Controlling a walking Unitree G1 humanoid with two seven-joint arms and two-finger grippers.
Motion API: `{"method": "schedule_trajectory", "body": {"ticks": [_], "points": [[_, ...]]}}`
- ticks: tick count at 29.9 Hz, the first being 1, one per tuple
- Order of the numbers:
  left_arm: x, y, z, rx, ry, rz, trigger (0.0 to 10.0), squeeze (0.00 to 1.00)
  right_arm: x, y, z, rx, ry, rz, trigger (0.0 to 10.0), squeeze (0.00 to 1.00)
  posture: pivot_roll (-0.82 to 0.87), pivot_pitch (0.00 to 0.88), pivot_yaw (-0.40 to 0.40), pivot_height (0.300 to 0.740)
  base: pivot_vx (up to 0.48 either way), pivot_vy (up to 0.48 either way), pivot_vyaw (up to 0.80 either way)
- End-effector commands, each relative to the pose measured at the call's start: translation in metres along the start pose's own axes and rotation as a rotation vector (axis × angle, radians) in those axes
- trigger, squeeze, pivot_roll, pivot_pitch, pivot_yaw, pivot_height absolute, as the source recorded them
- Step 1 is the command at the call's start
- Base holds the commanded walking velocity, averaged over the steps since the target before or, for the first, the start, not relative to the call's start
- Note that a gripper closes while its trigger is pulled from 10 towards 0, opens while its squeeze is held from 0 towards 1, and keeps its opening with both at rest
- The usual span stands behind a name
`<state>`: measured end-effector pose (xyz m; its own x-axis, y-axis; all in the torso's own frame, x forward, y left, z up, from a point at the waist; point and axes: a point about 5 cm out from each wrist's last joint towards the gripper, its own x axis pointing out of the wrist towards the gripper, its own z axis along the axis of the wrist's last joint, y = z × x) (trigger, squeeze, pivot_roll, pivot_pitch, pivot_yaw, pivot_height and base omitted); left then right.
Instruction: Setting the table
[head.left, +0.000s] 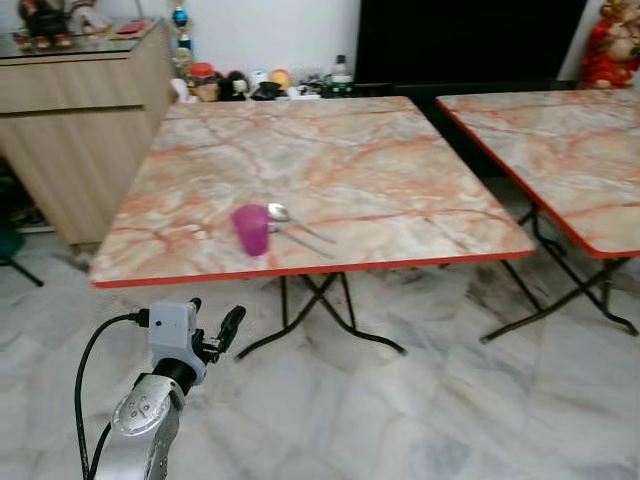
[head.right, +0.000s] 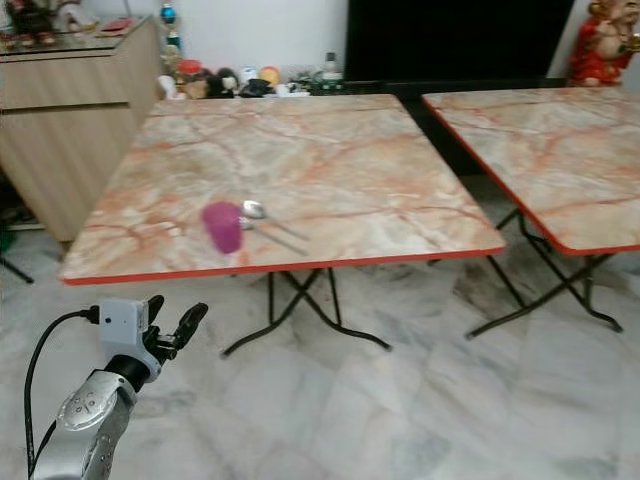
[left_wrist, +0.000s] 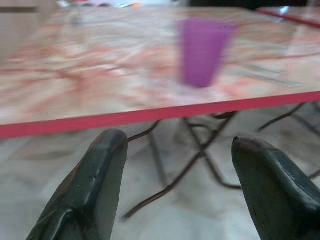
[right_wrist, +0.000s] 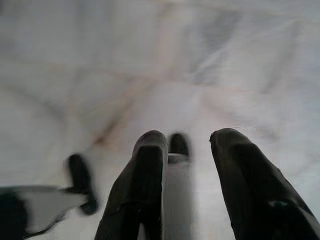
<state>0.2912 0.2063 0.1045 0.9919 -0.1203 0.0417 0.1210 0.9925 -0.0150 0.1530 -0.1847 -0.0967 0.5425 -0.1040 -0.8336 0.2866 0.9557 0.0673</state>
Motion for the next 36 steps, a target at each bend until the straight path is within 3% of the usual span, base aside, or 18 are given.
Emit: {"method": "schedule_trajectory", "body": {"ticks": [1, 20, 30, 36], "points": [[0.003, -0.003, 0.006, 0.014, -0.019, -0.005, 10.0, 0.00, -0.001, -0.006, -0.006, -0.005, 0.018, -0.014, 10.0, 0.00, 0.03, 0.086, 0.019, 0.740, 0.000, 0.000, 0.00], [0.007, -0.006, 0.025, -0.014, -0.102, -0.017, 10.0, 0.00, -0.001, -0.006, -0.004, -0.008, 0.015, -0.009, 10.0, 0.00, 0.03, 0.086, 0.020, 0.740, 0.000, 0.000, 0.00], [0.017, -0.014, 0.054, -0.074, -0.199, -0.033, 10.0, 0.00, -0.001, -0.006, -0.005, -0.013, 0.016, -0.009, 10.0, 0.00, 0.04, 0.089, 0.021, 0.740, 0.261, 0.000, 0.00], [0.018, -0.018, 0.060, -0.080, -0.210, -0.053, 10.0, 0.00, -0.001, -0.006, -0.005, -0.013, 0.016, -0.009, 10.0, 0.00, 0.03, 0.089, 0.022, 0.740, 0.288, 0.000, 0.00]]}}
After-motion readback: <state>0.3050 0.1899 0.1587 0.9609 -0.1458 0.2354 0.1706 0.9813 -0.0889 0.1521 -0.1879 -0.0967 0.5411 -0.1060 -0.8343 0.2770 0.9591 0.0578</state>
